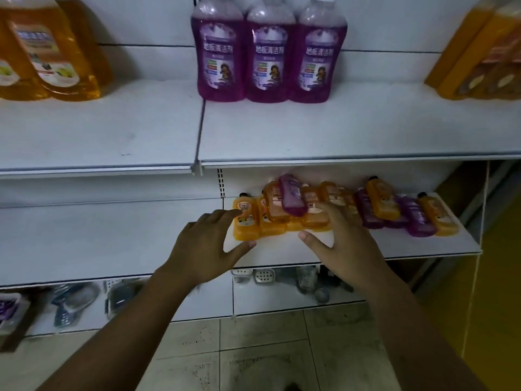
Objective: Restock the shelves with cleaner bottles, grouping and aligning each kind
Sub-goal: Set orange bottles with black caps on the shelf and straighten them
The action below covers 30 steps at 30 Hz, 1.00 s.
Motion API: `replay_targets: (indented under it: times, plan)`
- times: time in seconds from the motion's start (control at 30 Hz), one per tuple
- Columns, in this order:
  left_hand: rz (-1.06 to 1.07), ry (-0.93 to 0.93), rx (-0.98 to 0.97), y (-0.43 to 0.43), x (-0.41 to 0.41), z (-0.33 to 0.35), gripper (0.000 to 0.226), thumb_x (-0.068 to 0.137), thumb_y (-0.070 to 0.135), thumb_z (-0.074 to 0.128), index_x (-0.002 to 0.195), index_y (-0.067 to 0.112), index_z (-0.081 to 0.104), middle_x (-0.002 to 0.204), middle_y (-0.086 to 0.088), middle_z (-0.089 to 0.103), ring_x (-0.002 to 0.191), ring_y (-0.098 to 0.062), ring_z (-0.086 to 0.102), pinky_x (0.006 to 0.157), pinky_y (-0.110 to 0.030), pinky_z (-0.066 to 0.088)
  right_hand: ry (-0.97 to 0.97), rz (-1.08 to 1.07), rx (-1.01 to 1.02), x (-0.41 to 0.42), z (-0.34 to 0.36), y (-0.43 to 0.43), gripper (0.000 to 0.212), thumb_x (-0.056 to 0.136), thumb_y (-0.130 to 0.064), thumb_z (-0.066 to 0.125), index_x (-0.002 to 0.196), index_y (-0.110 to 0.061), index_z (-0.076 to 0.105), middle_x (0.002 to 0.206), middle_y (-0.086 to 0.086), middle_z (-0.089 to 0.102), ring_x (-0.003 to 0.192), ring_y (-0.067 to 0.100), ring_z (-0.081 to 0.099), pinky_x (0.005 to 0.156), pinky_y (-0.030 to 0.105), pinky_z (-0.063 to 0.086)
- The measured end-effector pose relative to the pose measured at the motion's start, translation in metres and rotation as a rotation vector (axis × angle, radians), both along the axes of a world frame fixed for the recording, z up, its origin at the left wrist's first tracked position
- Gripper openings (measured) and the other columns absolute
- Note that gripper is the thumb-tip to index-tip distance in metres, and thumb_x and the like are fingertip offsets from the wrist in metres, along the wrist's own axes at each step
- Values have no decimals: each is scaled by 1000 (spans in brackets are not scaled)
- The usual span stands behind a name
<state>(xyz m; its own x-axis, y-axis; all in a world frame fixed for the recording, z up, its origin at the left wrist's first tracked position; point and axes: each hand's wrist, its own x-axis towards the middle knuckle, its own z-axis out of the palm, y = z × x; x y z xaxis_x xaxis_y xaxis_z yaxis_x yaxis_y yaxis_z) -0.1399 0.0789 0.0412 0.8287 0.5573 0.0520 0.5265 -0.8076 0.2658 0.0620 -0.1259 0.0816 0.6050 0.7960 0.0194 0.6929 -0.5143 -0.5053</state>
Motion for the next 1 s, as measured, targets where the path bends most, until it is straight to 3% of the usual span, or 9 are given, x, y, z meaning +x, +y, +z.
replay_targets:
  times: [0.13,0.23,0.37,0.5,0.6,0.77,0.87,0.97,1.0]
  plan:
    - [155,109,-114,0,31,-43,94,83,92,32,157,33,37,153,-2,54,135,-30,55,107,-51,46,70,2,-41,43,-37,8,69,94,-66,59,150,-32,40,151,-1,49,134,25,52,99,37,48]
    - [273,154,-225,7,46,-68,92,85,87,46,156,31,37,147,-6,57,129,-33,58,102,-52,50,148,0,-57,64,-64,25,67,94,-65,61,149,-33,41,147,0,52,132,27,53,99,41,50]
    - [368,151,-414,29,68,-101,91,88,77,57,158,23,33,139,-15,62,122,-34,63,98,-47,55,220,-46,-37,89,-98,60,69,88,-77,51,142,-35,45,138,-3,62,125,28,59,96,46,54]
    - [478,43,-713,49,101,-127,85,95,57,66,158,12,32,147,-16,57,128,-33,60,104,-40,48,267,-112,-2,112,-128,96,67,92,-72,52,143,-28,45,131,3,66,116,30,64,92,45,56]
    - [535,-112,-840,55,117,-142,66,97,47,70,147,11,47,126,-10,64,106,-25,62,91,-35,50,351,-130,21,121,-147,114,68,94,-69,52,146,-26,43,134,3,65,117,30,65,91,40,56]
    - [727,-248,-947,70,123,-168,86,90,54,76,152,7,41,141,-17,57,119,-35,63,98,-52,58,360,-248,74,121,-172,135,73,94,-73,51,144,-20,48,124,3,68,105,27,68,81,37,59]
    - [729,-212,-900,76,127,-177,73,90,54,76,136,1,57,120,-13,63,105,-33,66,94,-50,60,424,-281,95,121,-175,145,68,88,-64,67,139,-22,54,115,2,68,99,23,66,85,40,60]
    - [701,-193,-872,85,126,-186,56,89,53,78,104,0,71,106,-17,73,97,-34,73,93,-50,61,544,-249,109,123,-173,145,69,79,-56,79,139,-31,55,118,-3,66,111,23,66,97,45,58]
    - [713,-216,-902,89,123,-191,55,88,50,80,103,-2,73,104,-17,75,96,-34,74,91,-51,62,545,-228,112,123,-174,143,73,79,-55,81,142,-33,52,122,-3,66,115,23,65,100,47,57]
